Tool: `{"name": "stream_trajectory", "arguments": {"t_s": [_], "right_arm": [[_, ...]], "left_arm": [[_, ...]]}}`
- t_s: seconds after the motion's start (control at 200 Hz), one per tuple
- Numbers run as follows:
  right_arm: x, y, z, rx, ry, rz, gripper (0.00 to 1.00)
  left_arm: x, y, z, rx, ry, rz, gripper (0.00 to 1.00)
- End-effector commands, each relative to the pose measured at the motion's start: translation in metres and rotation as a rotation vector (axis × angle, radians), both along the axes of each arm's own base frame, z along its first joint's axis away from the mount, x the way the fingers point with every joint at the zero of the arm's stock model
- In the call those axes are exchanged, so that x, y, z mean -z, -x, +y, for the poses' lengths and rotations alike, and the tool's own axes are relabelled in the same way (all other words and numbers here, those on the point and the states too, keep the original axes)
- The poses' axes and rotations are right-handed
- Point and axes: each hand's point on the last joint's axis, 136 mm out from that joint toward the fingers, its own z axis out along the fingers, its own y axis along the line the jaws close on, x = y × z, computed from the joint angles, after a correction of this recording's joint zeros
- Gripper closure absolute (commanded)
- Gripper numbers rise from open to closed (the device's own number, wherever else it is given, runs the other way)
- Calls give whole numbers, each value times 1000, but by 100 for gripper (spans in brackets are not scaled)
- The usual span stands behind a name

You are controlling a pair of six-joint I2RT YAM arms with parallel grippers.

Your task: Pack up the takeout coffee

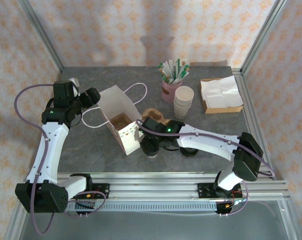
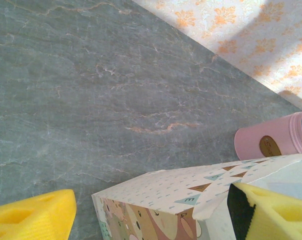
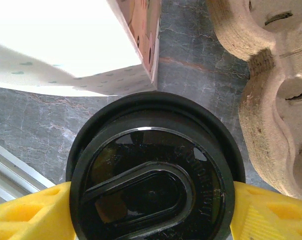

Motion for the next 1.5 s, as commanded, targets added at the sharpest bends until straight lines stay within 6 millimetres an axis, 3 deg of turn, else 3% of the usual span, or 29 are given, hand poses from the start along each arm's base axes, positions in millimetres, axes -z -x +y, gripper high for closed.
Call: {"name": "stream_trajectory", "arguments": {"t_s": [0.0,0.325,0.606,1.061,1.496], "right_arm": [[-13,6,-14,23,10,-5,27],[-12,15,-31,59,8,6,27],[3,22,-42,73,44,41,27],[5,19,-36,74,30,33,23],[19,19,-39,76,78,46,21]], "left_arm": [[1,1,1,16,-14,-4,19],[1,2,0,17,-14,-5,19],[1,2,1,17,-16,-5,19],[1,2,0,18,-16,-4,19],[2,1,1,16,-15,-1,19]]}}
